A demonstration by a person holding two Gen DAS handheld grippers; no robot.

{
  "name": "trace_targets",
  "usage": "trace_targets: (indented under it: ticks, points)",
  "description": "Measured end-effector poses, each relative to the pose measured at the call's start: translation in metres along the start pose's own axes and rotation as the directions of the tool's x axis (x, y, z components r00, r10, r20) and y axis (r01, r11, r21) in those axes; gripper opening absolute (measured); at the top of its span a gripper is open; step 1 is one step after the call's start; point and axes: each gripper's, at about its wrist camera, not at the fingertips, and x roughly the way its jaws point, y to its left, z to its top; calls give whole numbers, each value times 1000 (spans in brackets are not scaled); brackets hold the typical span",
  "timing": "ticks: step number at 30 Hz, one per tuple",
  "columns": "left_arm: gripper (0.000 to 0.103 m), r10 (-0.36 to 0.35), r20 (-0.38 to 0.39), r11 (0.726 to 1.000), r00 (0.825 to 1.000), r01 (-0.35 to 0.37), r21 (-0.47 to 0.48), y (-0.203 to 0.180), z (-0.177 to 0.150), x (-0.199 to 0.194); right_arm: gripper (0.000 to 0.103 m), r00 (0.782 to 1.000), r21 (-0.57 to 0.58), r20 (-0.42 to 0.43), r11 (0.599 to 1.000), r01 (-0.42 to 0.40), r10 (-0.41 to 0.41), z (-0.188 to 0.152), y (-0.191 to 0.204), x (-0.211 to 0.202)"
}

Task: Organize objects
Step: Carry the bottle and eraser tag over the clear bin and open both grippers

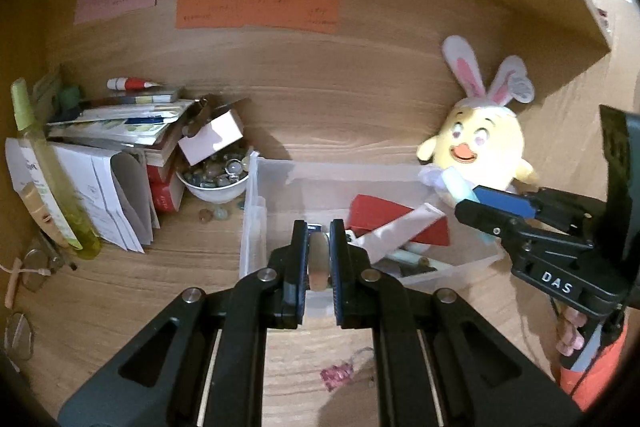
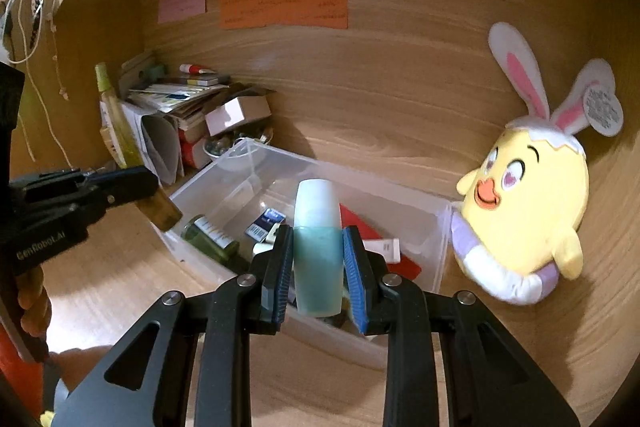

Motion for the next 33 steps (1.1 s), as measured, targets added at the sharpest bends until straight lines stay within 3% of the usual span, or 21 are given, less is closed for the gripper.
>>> trace_targets:
  ticks: [6, 18, 28, 31, 33]
  points:
    - [10, 41, -4, 999, 999, -41, -5, 5, -1, 17, 23, 999, -2, -44, 1000, -4, 4, -2, 3, 24]
    - [10, -14, -57, 1000, 998, 12, -25, 1, -7, 49, 23, 989, 19, -146, 999, 28, -25, -16, -7, 66]
    - [10, -25, -44, 999, 999, 24, -24, 2, -9, 51, 23, 983, 29, -176, 998, 48, -42, -19, -10, 79]
    - [18, -37, -46, 998, 998, 35, -46, 6, -8, 50, 23, 984, 28, -174, 998, 49, -44, -19, -9, 79]
    - [28, -33, -39, 998, 999, 31, -56, 8, -8, 48, 30, 983, 23, -175, 998, 51, -46, -18, -9, 78]
